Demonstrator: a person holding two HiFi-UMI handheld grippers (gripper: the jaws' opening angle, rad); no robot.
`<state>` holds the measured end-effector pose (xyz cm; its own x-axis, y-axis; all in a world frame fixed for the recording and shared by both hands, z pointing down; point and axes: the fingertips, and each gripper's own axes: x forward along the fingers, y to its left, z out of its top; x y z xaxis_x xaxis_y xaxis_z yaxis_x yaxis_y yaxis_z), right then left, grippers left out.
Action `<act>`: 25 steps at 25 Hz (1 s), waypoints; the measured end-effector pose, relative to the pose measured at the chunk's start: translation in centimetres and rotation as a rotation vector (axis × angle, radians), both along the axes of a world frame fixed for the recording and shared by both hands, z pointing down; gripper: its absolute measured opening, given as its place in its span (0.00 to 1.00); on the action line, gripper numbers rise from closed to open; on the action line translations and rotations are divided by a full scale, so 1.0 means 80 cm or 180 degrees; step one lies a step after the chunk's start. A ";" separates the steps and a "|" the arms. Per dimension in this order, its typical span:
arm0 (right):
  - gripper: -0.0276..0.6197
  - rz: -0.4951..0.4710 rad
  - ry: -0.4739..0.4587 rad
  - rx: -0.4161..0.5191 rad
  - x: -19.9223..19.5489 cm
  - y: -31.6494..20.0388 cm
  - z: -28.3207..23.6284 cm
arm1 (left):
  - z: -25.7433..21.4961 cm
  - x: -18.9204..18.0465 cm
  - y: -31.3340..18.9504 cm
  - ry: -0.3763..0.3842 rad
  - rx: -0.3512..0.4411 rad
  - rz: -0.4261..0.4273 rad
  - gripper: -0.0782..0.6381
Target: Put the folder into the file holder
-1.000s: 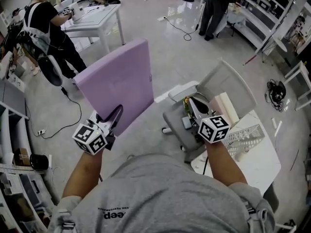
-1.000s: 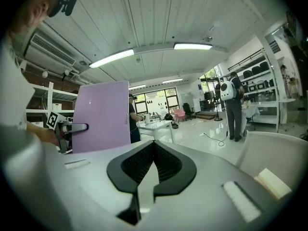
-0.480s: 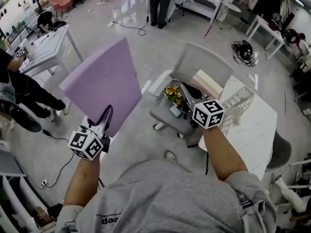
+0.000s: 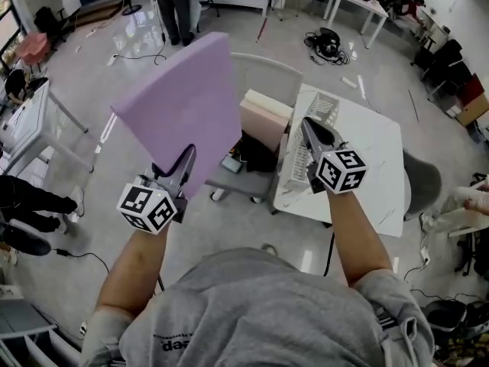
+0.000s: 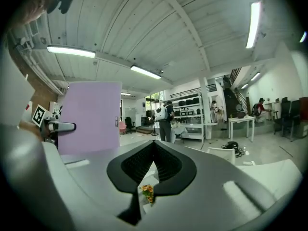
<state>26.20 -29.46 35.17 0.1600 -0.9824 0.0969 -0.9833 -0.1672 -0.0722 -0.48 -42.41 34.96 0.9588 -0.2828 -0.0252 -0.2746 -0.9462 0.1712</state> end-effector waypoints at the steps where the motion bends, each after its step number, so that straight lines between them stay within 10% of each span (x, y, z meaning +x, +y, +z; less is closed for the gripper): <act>1: 0.04 0.0075 0.0006 0.0002 0.025 0.024 -0.002 | -0.006 0.031 0.017 0.0029 0.0000 0.0061 0.39; 12: 0.04 0.0514 0.0001 0.0013 0.229 0.206 0.024 | -0.021 0.289 0.167 0.0183 0.0052 0.0305 0.39; 25: 0.04 0.0700 -0.0171 -0.0091 0.304 0.281 0.044 | -0.012 0.389 0.196 0.0055 0.0123 -0.0093 0.38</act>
